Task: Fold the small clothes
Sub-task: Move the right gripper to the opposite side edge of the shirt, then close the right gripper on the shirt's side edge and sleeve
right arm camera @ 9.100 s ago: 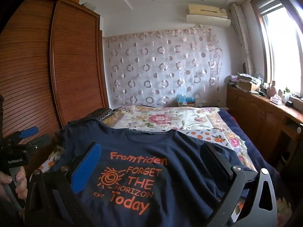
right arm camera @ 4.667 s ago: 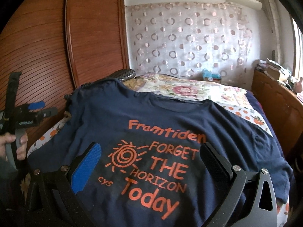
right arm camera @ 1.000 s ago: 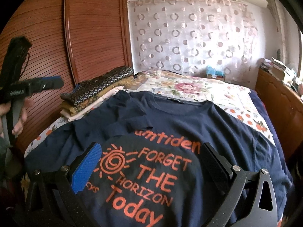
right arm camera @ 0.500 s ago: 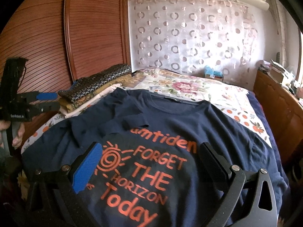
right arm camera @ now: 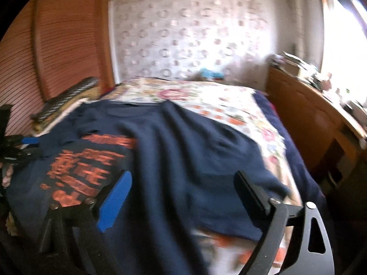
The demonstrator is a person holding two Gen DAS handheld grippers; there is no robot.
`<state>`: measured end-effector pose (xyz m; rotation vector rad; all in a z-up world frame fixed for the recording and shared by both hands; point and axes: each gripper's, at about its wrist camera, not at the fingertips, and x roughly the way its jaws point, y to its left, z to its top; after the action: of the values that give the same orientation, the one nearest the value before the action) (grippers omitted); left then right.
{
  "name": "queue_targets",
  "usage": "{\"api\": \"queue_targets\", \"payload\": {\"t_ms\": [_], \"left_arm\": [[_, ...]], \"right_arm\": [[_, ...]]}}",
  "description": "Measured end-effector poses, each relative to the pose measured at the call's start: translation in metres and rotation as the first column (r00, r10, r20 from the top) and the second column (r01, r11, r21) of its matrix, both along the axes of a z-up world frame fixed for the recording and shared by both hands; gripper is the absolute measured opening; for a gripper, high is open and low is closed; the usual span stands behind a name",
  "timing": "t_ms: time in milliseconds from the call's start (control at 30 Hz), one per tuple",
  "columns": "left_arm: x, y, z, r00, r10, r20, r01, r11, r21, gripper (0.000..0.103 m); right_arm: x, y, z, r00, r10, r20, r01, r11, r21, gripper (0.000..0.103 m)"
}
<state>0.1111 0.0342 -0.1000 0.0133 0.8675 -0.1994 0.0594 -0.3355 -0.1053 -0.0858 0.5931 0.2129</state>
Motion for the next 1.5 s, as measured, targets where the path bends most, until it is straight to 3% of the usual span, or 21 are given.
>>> {"api": "queue_targets", "payload": {"t_ms": [200, 500, 633, 867, 967, 1100, 1267, 1500], "left_arm": [[0.008, -0.001, -0.008, 0.999, 0.002, -0.034, -0.002, 1.000, 0.012, 0.081], [0.013, -0.008, -0.011, 0.999, 0.001, -0.046, 0.002, 0.998, 0.056, 0.081], [0.014, -0.016, -0.014, 0.997, -0.035, -0.062, 0.040, 0.995, 0.086, 0.095], [0.017, -0.020, -0.016, 0.996, -0.047, -0.074, 0.053, 0.994, 0.091, 0.102], [0.017, -0.021, -0.016, 0.996, -0.047, -0.074, 0.053, 0.994, 0.090, 0.102], [0.017, -0.021, -0.016, 0.996, -0.047, -0.074, 0.053, 0.994, 0.091, 0.102], [0.017, -0.021, -0.016, 0.996, -0.047, -0.073, 0.053, 0.994, 0.090, 0.103], [0.017, -0.021, -0.016, 0.996, -0.047, -0.074, 0.053, 0.994, 0.091, 0.103]], "right_arm": [[-0.006, -0.055, -0.008, 0.991, -0.124, -0.047, 0.125, 0.992, 0.026, 0.080], [-0.011, -0.087, -0.026, 0.974, -0.134, -0.180, 0.151, 0.985, 0.084, 0.072], [-0.015, -0.090, -0.024, 0.970, -0.127, -0.207, 0.150, 0.984, 0.098, 0.070], [-0.004, -0.097, -0.026, 0.968, -0.095, -0.233, 0.128, 0.983, 0.132, 0.059], [0.005, -0.094, -0.028, 0.969, -0.107, -0.221, 0.133, 0.985, 0.106, 0.047], [0.012, -0.095, -0.026, 0.972, -0.147, -0.182, 0.159, 0.986, 0.054, 0.011], [0.004, -0.095, -0.008, 0.986, -0.114, -0.120, 0.127, 0.986, 0.106, 0.003], [-0.006, -0.047, 0.031, 1.000, 0.013, 0.017, -0.015, 0.994, 0.112, 0.002]]}}
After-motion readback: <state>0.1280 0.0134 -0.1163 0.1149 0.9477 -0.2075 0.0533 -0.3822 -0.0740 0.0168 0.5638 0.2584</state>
